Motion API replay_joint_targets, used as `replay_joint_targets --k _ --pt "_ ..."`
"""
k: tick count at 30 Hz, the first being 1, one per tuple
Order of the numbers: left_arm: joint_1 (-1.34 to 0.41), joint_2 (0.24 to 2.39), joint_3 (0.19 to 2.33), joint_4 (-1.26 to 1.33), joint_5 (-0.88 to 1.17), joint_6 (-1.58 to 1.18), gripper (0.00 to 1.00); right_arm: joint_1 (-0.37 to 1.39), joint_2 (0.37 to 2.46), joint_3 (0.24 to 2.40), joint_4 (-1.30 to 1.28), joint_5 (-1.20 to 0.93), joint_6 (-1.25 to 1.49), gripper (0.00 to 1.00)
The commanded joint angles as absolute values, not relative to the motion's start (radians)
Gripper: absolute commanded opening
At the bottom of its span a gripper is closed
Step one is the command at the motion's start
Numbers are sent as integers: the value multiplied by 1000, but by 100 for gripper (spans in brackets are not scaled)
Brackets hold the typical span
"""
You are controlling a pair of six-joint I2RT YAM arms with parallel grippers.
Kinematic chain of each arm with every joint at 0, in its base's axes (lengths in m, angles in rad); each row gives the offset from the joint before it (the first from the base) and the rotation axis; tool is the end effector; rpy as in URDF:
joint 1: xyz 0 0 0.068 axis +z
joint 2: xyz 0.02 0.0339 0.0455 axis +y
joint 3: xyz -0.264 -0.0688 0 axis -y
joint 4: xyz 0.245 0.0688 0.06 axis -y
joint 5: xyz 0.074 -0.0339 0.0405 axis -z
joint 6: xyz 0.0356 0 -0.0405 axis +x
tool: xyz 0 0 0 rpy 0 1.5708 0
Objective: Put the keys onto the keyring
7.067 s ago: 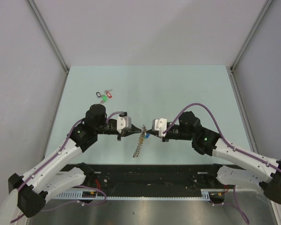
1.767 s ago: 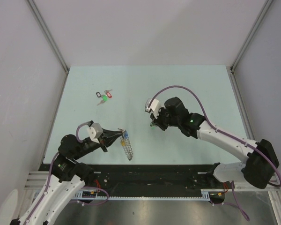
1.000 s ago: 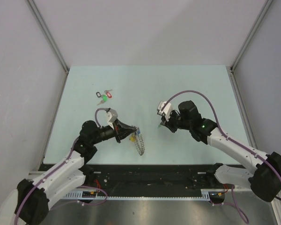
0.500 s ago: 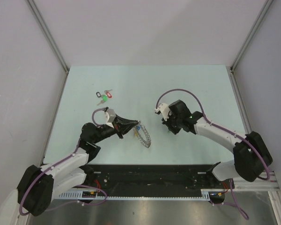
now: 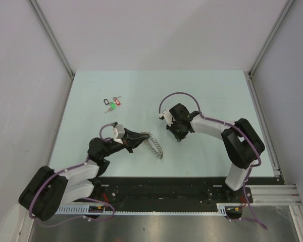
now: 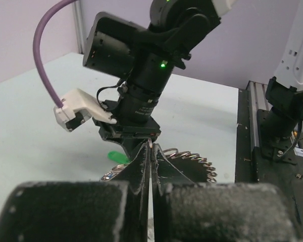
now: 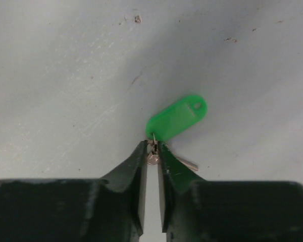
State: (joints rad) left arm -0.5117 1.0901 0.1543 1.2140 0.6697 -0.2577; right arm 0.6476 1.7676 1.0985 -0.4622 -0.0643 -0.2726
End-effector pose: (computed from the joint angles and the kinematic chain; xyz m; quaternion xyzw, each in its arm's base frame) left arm 0.1545 -0.1121 0.2139 0.3323 0.5310 -0.4664 0.6246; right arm 0.2759 0.2115 0.1684 -0.4394 0.8709 0.0714 0.2082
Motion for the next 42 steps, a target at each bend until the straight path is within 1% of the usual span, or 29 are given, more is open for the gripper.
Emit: replay_joint_targets --k 1,4,9,10,11,12,13,16,24,29,42 --pt "-508 1019 164 1484 713 -201 0 647 1738 1146 -449 -64 -239 23" --pt "-508 980 170 1416 718 -183 0 646 1657 1132 -439 -141 -245 24" --pt "-508 965 175 1391 724 -198 0 643 1376 1052 -350 -306 -258 37" --pt "-508 965 175 1390 727 -202 0 643 1333 1039 -313 -375 -262 38" --pt "-506 966 176 1390 729 -206 0 643 1266 1002 -287 -397 -253 38" --pt "-506 968 179 1390 730 -212 0 643 1231 985 -258 -419 -238 40" --pt "-508 968 183 1390 735 -215 0 643 1204 968 -205 -489 -235 42" --pt "-509 980 189 1393 741 -229 0 641 1125 885 -67 -605 -201 41" --pt "-511 996 193 1414 747 -253 0 656 1152 841 103 -784 -158 33" --pt "-512 997 196 1414 747 -255 0 706 1184 841 163 -807 -163 30" --pt "-528 1008 198 1437 747 -267 0 727 1250 842 244 -874 -147 20"
